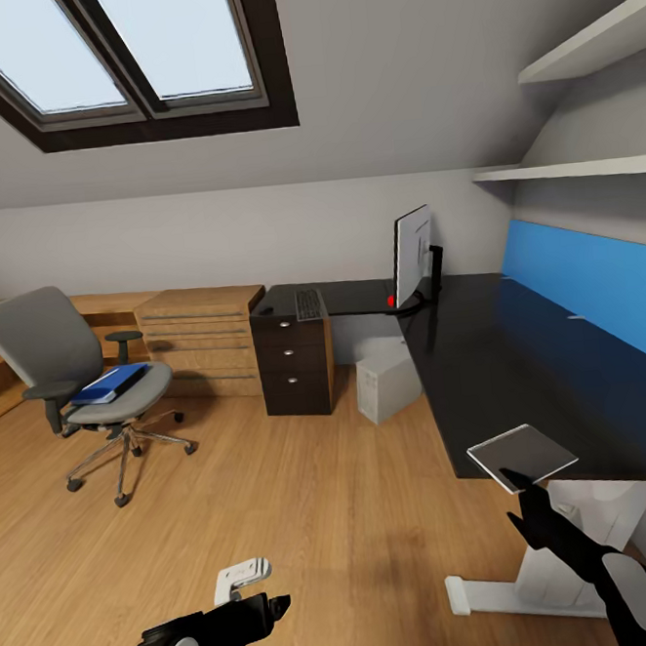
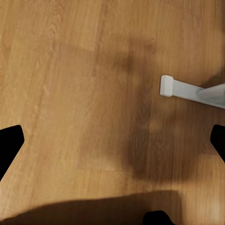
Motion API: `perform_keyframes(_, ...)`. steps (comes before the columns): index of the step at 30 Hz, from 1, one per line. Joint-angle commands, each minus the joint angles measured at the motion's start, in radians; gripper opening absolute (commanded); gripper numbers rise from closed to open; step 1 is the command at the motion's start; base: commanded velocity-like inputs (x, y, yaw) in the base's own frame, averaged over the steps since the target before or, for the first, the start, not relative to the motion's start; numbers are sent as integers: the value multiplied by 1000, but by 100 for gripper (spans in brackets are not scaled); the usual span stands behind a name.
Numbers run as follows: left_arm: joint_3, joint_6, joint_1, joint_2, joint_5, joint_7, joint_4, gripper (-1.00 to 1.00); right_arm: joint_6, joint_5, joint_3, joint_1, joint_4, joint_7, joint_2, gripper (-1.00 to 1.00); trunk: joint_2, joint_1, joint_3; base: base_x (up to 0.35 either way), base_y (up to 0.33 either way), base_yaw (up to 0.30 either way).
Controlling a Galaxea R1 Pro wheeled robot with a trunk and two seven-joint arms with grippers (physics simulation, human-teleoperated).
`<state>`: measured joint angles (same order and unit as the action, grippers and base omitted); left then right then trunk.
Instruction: In the bedroom, organize the workspace by keeping the computer under the desk, ensuring the monitor is on the desk, placing the keyboard on the desk next to the monitor, placing the mouse on the desk next to the keyboard, moving the folder from the swivel chair onto the desk next to the mouse, stacking the notebook on top of the folder with the pen on top of the notebook, and positioning the swivel chair next to the desk.
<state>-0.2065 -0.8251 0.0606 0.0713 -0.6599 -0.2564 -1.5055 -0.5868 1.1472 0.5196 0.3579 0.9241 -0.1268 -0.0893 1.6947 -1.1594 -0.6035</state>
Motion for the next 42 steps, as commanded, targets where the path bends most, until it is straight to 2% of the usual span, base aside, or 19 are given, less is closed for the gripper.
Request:
perform_keyframes(1,-2,-1,1,1,-10,-10,-1,100,-6,-1,3,1,-1,-3,0,100,1,0,-1,0,0,0)
perform_keyframes(18,-2,-1,1,1,-11,-8,-1,100,-8,-3,2,1,0,-4,0,100,1,0,-1,0,0,0)
perform_keyframes(21,-1,-1,1,1,-10,-11,-1,100,-8,-3,2,1,0,-5,0,100,-20,12,8,0,0,0)
perform_keyframes(42,-2,-2,1,-1,-12,-10,-1,100,-4,-4,1,1,7,-11,-1,100,-20,12,8,0,0,0)
